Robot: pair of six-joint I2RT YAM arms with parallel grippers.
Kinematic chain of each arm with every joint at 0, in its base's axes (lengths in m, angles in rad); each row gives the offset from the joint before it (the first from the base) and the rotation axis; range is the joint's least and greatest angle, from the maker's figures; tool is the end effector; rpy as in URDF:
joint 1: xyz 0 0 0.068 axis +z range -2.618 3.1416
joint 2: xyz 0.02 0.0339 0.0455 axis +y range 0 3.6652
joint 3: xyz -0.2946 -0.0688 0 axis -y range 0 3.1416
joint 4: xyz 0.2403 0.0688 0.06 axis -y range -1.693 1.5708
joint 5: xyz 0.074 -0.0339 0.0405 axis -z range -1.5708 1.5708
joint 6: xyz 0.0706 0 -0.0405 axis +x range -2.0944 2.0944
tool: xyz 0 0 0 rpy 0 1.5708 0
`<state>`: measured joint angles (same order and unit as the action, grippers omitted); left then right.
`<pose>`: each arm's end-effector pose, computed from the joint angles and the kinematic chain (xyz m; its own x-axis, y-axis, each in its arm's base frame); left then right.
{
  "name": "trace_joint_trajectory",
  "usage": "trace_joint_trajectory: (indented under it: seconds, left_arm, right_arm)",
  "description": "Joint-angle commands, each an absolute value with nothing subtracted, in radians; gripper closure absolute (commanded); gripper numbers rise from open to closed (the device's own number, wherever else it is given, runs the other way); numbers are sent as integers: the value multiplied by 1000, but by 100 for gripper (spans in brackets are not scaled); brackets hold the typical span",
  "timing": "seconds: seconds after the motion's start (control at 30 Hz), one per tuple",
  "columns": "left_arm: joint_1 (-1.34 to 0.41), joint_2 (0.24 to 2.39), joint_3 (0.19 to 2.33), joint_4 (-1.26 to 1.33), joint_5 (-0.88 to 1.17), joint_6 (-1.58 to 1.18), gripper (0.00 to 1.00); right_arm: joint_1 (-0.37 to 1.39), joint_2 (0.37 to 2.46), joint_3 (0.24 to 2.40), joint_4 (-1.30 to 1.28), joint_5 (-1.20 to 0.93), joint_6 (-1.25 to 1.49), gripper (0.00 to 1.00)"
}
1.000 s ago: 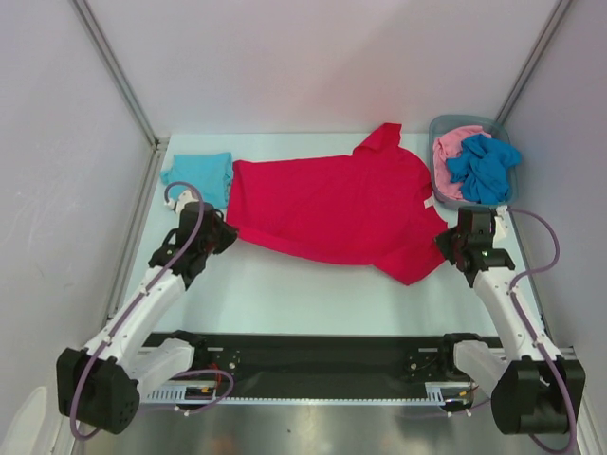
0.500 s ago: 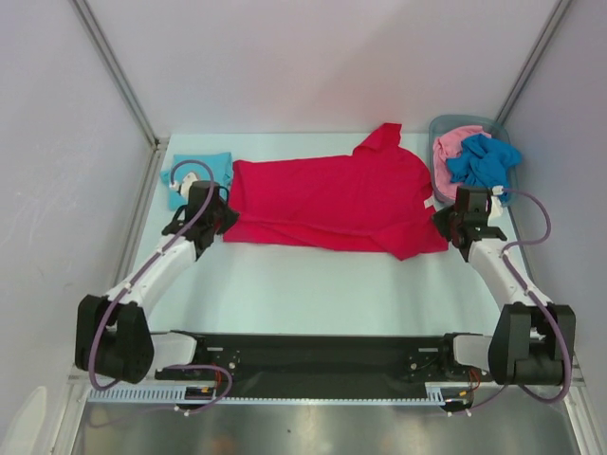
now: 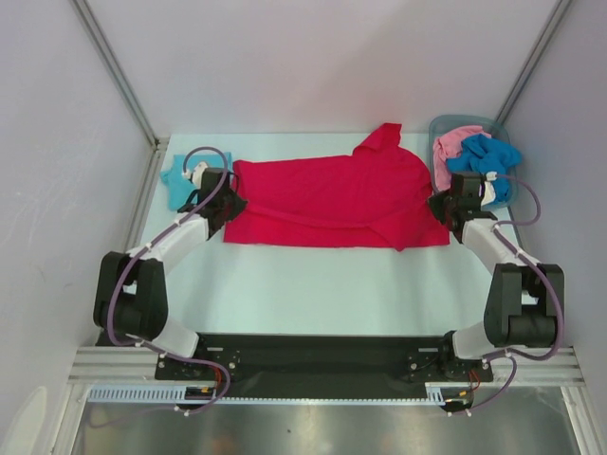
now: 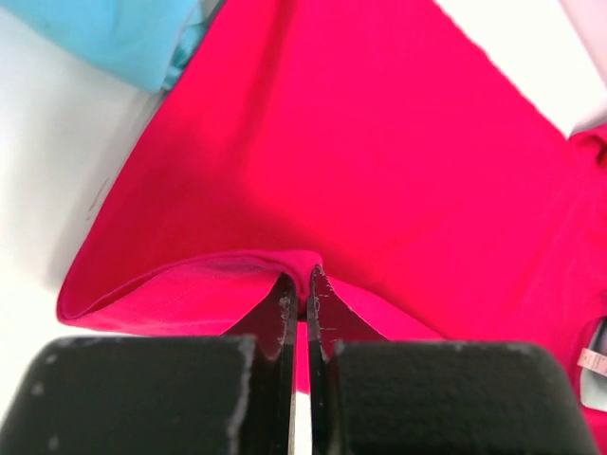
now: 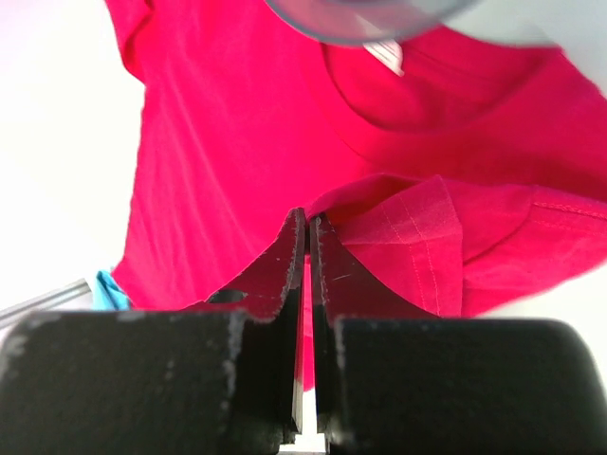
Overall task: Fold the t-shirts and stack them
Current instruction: Fold the tshirt
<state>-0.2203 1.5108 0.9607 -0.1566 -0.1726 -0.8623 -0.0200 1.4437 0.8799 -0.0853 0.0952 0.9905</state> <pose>0.3420 -0.0642 0.2399 -0.4790 -0.6593 -0.5795 -0.4240 0.7518 -0.5049 0.3326 -0.0134 0.2408 -0.2514 0.8377 -0.4848 0.5578 0.5347 0.6347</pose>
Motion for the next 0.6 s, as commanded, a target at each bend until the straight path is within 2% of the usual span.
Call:
trace_joint_trajectory:
  seconds: [0.0, 0.13, 0.2, 0.23, 0.27, 0.3, 0.33, 0.37, 0.43, 0.47, 0.5, 0.57]
  left_arm:
    - [-224, 1520, 1028, -107, -170, -841, 100]
    - [-224, 1528, 1039, -110, -179, -833, 99]
    - [-222, 1532, 1042, -112, -176, -825, 94]
    - [-222, 1532, 1040, -112, -175, -821, 88]
    - [-222, 1542, 1042, -110, -172, -815, 74]
    - [-224, 1545, 1042, -110, -167, -813, 68]
    - [-222, 1548, 1043, -109, -166, -810, 58]
    - [-222, 1551, 1043, -110, -164, -808, 41]
    - [-222, 1555, 1043, -113, -163, -808, 26]
    - [-224, 1555, 1045, -117, -163, -810, 8]
    - [-224, 1554, 1045, -120, -163, -808, 3]
    - [-225, 1549, 1043, -123, -164, -808, 0]
  right_arm:
    - [-21, 1491, 965, -9, 95, 1000, 100]
    - [-20, 1525, 989, 21, 100, 999, 100]
    - [-20, 1531, 986, 23, 97, 1000, 100]
    - [-18, 1529, 980, 26, 100, 1000, 100]
    - [-18, 1529, 974, 29, 98, 994, 100]
    - [-17, 1526, 960, 37, 97, 993, 100]
    - [-17, 1526, 954, 37, 94, 989, 93]
    - [-17, 1522, 950, 38, 92, 982, 86]
    - [-17, 1510, 936, 38, 94, 980, 73]
    - [-17, 1505, 933, 38, 97, 980, 69]
    - [-18, 1500, 933, 37, 94, 973, 67]
    - [-17, 1490, 943, 26, 101, 966, 61]
